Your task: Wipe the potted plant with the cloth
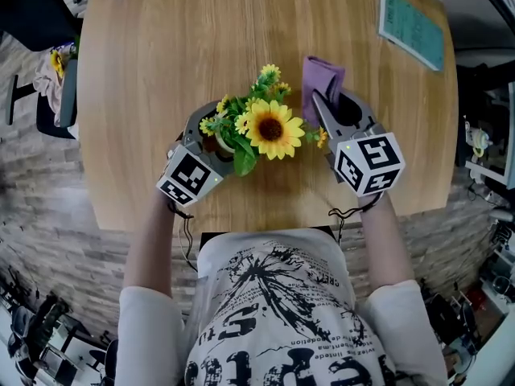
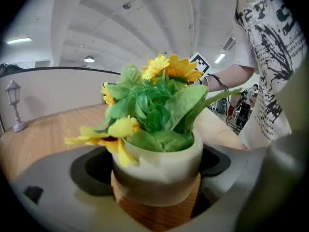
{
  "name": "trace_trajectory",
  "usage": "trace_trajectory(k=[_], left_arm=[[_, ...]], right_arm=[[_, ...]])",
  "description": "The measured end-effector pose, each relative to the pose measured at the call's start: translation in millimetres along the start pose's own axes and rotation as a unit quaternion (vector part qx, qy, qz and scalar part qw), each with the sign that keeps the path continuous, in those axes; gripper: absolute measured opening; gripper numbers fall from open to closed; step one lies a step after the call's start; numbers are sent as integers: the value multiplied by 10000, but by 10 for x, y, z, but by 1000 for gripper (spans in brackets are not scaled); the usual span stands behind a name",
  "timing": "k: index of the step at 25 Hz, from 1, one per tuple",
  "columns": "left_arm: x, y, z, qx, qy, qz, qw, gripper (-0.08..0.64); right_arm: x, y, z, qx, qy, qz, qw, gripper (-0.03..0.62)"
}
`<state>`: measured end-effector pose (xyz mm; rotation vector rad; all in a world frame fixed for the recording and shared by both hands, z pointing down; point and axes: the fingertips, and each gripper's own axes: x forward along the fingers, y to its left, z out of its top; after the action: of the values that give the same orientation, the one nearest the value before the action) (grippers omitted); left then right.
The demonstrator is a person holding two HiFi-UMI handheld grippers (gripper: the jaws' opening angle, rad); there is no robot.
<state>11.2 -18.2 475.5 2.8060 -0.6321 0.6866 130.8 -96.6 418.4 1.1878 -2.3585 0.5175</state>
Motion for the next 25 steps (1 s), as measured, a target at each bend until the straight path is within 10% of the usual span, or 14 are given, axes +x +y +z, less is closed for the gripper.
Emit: trace_trajectory(k=[10, 21, 25], left_arm=[[45, 44, -62, -91, 484, 327, 9982, 531], [-613, 154, 819, -146, -521, 1005, 9935, 485], [-976, 304, 1137, -234, -964, 1664, 9811, 313]], right_arm=[[-83, 60, -15, -125, 166, 86, 9997, 81], [-327, 208, 470, -377, -175, -150, 9990, 81], [-470, 314, 668, -553, -370, -160, 9977, 81]])
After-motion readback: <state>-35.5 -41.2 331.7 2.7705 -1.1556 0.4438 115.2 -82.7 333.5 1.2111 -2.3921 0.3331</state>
